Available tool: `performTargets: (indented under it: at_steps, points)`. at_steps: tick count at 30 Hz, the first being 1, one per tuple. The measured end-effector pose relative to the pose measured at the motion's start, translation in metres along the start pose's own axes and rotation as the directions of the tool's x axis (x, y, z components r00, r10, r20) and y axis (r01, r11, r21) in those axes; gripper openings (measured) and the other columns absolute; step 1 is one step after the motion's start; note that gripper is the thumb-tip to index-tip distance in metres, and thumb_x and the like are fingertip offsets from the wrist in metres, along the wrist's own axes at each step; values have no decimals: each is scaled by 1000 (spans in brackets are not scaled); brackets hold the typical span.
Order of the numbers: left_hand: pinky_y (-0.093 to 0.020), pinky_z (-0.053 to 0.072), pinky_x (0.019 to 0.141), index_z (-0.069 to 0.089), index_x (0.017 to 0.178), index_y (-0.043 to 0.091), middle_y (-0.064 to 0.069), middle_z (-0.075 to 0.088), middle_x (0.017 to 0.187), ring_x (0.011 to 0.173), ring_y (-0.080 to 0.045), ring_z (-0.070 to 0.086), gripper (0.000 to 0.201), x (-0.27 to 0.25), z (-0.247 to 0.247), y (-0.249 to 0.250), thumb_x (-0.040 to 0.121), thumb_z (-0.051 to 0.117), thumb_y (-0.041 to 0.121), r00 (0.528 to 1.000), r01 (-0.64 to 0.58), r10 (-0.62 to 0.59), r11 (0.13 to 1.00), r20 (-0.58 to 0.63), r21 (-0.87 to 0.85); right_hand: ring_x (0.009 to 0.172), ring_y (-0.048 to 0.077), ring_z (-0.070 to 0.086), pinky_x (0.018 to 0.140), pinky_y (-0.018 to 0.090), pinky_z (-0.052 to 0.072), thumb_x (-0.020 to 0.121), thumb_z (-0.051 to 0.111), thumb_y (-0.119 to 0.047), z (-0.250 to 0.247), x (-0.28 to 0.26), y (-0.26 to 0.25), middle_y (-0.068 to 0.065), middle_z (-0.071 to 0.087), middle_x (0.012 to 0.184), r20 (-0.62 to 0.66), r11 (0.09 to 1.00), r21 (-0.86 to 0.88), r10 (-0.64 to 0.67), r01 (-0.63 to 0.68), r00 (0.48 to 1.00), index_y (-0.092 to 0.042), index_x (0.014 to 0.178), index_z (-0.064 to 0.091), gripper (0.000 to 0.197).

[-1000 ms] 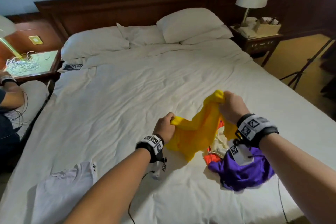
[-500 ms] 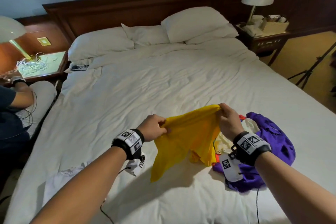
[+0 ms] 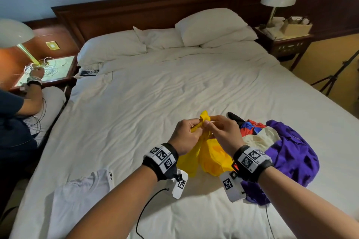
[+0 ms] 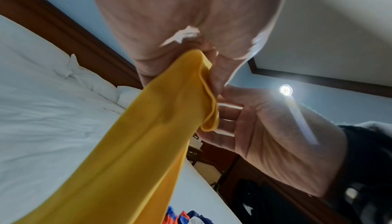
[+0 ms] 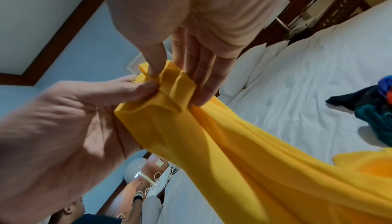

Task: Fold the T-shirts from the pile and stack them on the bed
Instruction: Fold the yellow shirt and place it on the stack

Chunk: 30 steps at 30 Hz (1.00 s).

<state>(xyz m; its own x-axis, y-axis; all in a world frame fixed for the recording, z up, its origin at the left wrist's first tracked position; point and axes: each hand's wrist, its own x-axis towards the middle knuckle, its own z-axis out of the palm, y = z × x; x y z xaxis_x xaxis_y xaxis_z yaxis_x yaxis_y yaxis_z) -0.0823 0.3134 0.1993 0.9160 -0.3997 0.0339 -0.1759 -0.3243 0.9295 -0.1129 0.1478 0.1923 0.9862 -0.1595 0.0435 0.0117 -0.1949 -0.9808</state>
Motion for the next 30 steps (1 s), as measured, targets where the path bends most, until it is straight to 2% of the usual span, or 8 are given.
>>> performTargets:
  at_steps: [4, 9, 15, 17, 20, 24, 26, 30]
  points:
    - [-38, 42, 70, 68, 74, 18, 9, 58, 69, 68, -13, 48, 21, -6, 7, 4, 87, 52, 22, 997, 75, -73, 982, 18, -176, 73, 31, 71, 68, 58, 59, 88, 69, -31, -7, -1, 5, 4, 75, 77, -80, 999, -24, -28, 27, 996, -21, 90, 77, 13]
    - [-30, 55, 79, 70, 99, 20, 6, 71, 91, 86, -2, 64, 10, -6, 13, 7, 90, 72, 21, 978, 27, -50, 993, -204, -112, 65, 17, 58, 68, 54, 56, 96, 66, -15, -12, -4, -3, -3, 67, 68, -49, 1000, -27, -1, -1, 999, -23, 79, 74, 20]
    - [-35, 57, 70, 78, 85, 29, 4, 74, 83, 77, -16, 68, 7, -2, 13, 16, 82, 72, 29, 976, -37, 2, 986, -216, -162, 62, 8, 53, 62, 31, 45, 98, 62, -9, -25, -9, -9, -5, 62, 65, 35, 997, -81, 17, -14, 999, -18, 78, 70, 24]
    - [-44, 60, 68, 79, 88, 24, 2, 74, 83, 76, -29, 70, 3, 2, 11, 25, 87, 75, 24, 982, -26, -15, 977, -191, -211, 65, 14, 59, 62, 36, 50, 97, 61, -3, -30, -10, -9, 7, 68, 72, 72, 993, -117, 29, -21, 997, -14, 82, 72, 22]
    - [-46, 59, 76, 74, 84, 19, -8, 74, 82, 78, -30, 70, 5, 13, 6, 27, 88, 72, 19, 977, -20, -29, 974, -212, -224, 72, 28, 67, 66, 45, 57, 92, 54, 5, -38, -9, -10, 9, 73, 80, 50, 985, -166, 51, -42, 997, -15, 84, 74, 29]
    - [-48, 57, 83, 70, 90, 4, -12, 71, 82, 77, -21, 66, 9, 16, 2, 22, 96, 68, 11, 996, 48, -63, 968, -56, -246, 68, 20, 52, 60, 29, 40, 101, 56, -7, -46, -3, -10, 0, 59, 72, -77, 980, -195, 32, -46, 997, -15, 84, 66, 21]
    - [-48, 57, 80, 72, 87, 10, -5, 72, 79, 75, -16, 65, 13, 16, 3, 20, 95, 71, 19, 998, 49, -56, 985, -38, -163, 80, 17, 61, 66, 25, 46, 100, 62, -16, -47, -7, -12, -4, 66, 85, -114, 982, -190, -14, -8, 993, -18, 93, 69, 10]
    - [-39, 56, 76, 74, 83, 12, 2, 69, 74, 71, -12, 60, 17, 21, 6, 29, 94, 73, 25, 1000, 26, -27, 998, -12, -57, 96, -1, 66, 80, 14, 54, 89, 76, -36, -39, -20, -26, -14, 70, 102, 63, 964, -225, -131, 142, 989, -24, 114, 70, 29]
